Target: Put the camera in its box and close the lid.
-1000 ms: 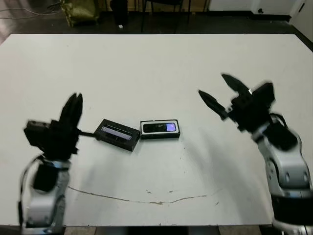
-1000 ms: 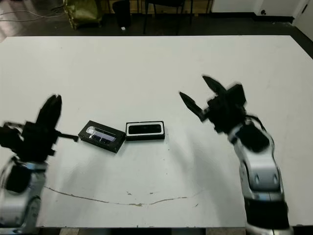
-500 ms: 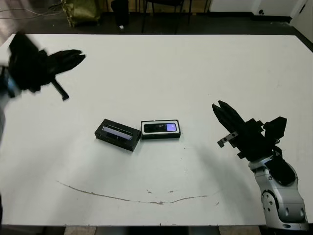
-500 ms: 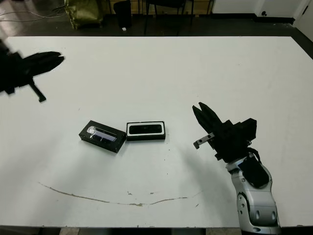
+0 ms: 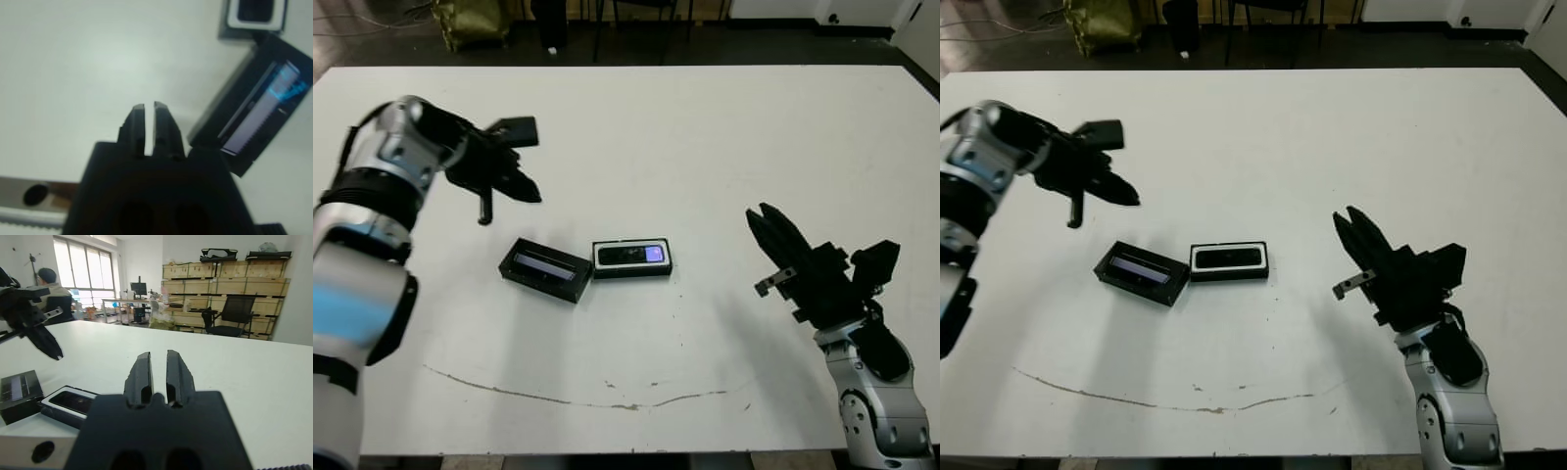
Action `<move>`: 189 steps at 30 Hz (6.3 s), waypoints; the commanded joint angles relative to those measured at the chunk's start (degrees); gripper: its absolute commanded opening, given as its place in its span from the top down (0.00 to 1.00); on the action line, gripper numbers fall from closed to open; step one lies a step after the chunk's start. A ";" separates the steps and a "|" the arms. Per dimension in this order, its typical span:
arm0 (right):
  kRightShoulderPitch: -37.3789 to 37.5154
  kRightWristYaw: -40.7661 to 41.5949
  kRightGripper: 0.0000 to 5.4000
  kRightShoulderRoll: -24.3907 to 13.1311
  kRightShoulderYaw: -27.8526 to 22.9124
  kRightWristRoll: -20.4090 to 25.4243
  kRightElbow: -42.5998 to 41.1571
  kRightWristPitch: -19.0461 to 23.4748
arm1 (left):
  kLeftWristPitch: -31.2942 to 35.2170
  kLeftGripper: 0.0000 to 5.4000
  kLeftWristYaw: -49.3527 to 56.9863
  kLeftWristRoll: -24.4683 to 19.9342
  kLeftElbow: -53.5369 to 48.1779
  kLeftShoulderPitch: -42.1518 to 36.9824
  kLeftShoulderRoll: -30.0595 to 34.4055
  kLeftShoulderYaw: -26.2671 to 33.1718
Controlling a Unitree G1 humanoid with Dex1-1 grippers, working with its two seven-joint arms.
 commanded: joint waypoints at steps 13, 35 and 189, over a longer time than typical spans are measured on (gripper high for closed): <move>0.88 0.17 1.00 -1.02 0.14 -0.15 0.74 -0.83 | -3.08 1.00 2.19 9.98 3.89 -1.29 -3.02 -4.65; 2.03 -1.40 1.00 -1.32 0.28 -0.41 -0.85 1.38 | -8.05 1.00 -11.29 6.15 -5.23 6.88 4.29 -2.32; 5.70 -3.08 1.00 -3.31 2.14 -1.29 -8.05 6.82 | 7.31 0.00 19.64 -42.21 -80.52 72.39 15.65 35.32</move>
